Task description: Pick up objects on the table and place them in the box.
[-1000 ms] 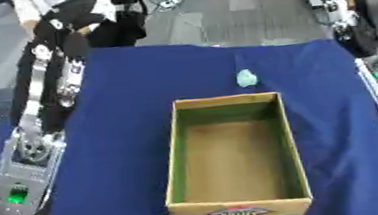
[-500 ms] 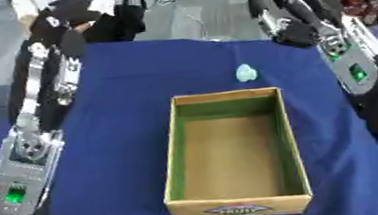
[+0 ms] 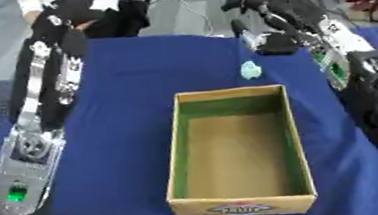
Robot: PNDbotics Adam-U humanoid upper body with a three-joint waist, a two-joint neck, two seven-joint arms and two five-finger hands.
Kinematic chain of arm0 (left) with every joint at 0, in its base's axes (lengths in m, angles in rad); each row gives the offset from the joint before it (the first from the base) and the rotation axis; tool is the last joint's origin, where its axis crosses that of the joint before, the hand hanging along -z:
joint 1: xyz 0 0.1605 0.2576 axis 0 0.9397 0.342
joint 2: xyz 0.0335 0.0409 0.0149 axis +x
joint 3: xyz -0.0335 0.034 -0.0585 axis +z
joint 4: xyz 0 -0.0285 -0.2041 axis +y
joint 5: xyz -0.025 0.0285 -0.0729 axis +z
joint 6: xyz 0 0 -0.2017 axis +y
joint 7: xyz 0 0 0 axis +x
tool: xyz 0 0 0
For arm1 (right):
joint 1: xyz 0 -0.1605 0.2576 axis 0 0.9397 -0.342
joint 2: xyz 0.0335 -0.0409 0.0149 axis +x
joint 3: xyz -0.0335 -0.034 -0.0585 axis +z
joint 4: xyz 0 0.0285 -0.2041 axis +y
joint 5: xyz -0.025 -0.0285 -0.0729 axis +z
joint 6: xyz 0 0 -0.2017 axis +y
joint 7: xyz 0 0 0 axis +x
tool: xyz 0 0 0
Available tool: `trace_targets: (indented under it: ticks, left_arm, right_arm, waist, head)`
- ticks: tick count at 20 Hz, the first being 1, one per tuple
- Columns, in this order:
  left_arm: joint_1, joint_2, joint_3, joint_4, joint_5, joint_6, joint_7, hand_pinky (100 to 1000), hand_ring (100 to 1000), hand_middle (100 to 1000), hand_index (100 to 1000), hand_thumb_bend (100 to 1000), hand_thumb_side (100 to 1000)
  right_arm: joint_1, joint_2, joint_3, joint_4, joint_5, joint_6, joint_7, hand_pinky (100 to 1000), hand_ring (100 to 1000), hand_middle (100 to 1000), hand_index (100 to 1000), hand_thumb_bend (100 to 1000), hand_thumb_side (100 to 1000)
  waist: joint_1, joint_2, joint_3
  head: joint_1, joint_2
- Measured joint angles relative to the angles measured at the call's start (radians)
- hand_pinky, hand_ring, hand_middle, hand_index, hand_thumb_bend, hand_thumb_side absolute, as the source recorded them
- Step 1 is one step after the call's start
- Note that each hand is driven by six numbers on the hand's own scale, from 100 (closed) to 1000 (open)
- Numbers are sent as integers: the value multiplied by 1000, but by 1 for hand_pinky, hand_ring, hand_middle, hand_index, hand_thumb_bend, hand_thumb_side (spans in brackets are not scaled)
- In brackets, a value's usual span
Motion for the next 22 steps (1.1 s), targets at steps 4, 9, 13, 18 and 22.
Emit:
trace_targets:
  ticks: [4, 9, 13, 18, 22]
  left_arm:
    - [-6, 0, 0, 0, 3, 1, -1, 838, 722, 822, 861, 299, 905]
    - [-15, 0, -6, 0, 6, -2, -6, 838, 722, 822, 861, 299, 905]
    - [-18, 0, -7, 0, 7, -2, -10, 837, 722, 822, 861, 300, 906]
    - [-26, 0, -7, 0, 7, -3, -14, 837, 722, 822, 860, 300, 906]
    - [-31, 0, -9, 0, 7, -2, -15, 838, 722, 822, 861, 300, 907]
  right_arm:
    - [-10, 6, -26, 55, 106, 25, -54, 471, 624, 768, 845, 100, 995]
    - [-39, 12, -54, 125, 247, 65, -92, 545, 679, 816, 873, 100, 963]
    - [-52, 14, -69, 160, 345, 88, -116, 595, 713, 846, 890, 100, 920]
    - [-61, 13, -87, 188, 439, 116, -144, 641, 739, 871, 905, 100, 912]
    - [-70, 12, -92, 204, 504, 134, -149, 712, 771, 908, 921, 137, 900]
  waist:
    - [1, 6, 8]
    - [2, 18, 26]
    - [2, 25, 33]
    - [-1, 36, 43]
    - [-5, 42, 45]
  head:
    - [-7, -1]
    - [-16, -9]
    - [-18, -15]
    - [-26, -28]
    - [-27, -31]
